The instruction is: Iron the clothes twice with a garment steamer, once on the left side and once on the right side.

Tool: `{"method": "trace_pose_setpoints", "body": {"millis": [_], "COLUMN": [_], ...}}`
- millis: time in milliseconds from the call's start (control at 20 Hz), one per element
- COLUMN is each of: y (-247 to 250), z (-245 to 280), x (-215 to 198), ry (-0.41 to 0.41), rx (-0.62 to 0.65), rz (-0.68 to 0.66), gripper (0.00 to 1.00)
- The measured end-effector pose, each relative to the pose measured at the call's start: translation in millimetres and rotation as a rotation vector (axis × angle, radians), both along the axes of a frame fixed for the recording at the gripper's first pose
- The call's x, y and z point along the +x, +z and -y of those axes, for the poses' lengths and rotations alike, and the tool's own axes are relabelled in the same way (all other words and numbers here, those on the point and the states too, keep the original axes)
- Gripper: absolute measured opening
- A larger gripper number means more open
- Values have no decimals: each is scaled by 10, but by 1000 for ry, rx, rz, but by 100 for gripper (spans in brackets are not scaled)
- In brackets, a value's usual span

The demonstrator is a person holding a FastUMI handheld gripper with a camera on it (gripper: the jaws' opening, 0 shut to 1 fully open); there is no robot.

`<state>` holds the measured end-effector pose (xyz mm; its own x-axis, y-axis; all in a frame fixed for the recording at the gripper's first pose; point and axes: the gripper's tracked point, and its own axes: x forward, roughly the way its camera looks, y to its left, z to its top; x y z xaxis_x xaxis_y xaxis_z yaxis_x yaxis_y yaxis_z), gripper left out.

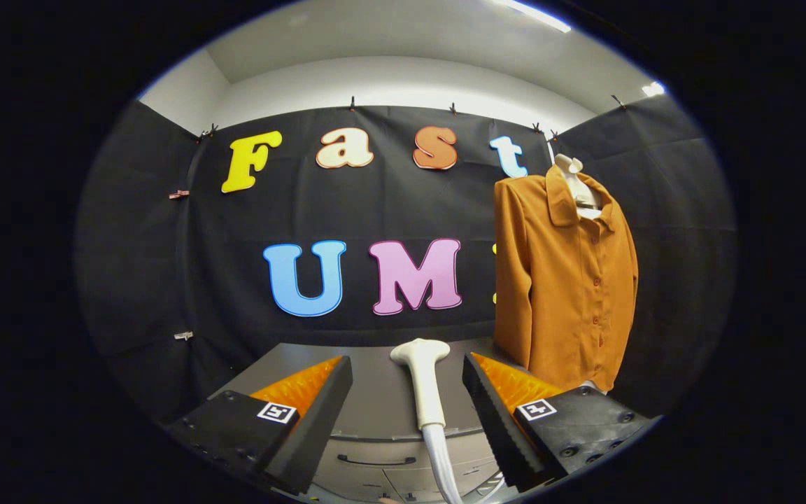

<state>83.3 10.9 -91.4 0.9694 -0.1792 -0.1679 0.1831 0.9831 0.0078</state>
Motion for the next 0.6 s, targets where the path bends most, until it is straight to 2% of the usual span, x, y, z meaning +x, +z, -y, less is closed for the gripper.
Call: {"method": "trace_pose_setpoints", "body": {"millis": [250,550,600], "y": [-411,-951,-1020], "z": [138,321,355], "x": [559,989,1001], "ry": [25,22,11], "rx": [-1,37,41], "rz": [-94,-233,-258], "gripper": [99,96,91]}}
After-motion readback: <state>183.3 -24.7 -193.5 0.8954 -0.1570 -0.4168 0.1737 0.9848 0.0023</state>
